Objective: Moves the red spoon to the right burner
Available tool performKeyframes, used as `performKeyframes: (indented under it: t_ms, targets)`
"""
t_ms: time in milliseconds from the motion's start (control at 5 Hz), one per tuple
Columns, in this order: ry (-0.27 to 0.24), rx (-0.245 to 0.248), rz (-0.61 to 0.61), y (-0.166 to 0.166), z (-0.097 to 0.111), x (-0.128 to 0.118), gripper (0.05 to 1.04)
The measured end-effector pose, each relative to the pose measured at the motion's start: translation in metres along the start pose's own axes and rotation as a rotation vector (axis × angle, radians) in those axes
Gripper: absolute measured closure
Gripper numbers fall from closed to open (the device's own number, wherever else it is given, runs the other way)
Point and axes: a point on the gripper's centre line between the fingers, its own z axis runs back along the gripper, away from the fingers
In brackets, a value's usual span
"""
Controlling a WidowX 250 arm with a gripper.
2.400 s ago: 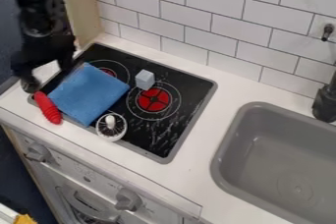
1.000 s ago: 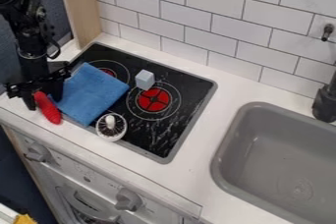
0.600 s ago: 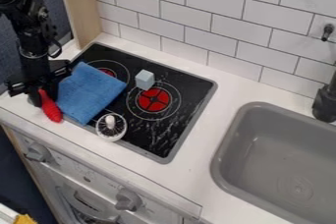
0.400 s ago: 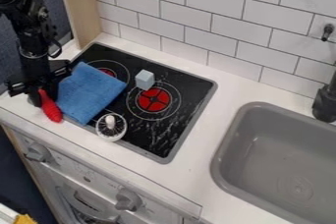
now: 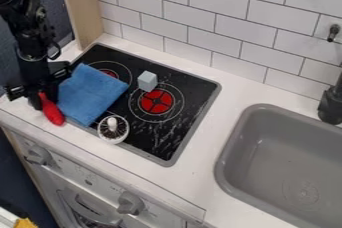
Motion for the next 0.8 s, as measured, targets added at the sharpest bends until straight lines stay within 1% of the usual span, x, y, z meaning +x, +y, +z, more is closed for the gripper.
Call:
performKeyframes:
  t_ms: [200,600,800]
  targets:
    - [-0.003,-0.065,0.016,-0.004,0.025,-0.003,0.758]
    - [-0.004,-0.161,0.026,-0.015,0.067,-0.011,0.758]
    - [0.053,-0.211,-0.04,-0.028,0.086,-0.037,0.758]
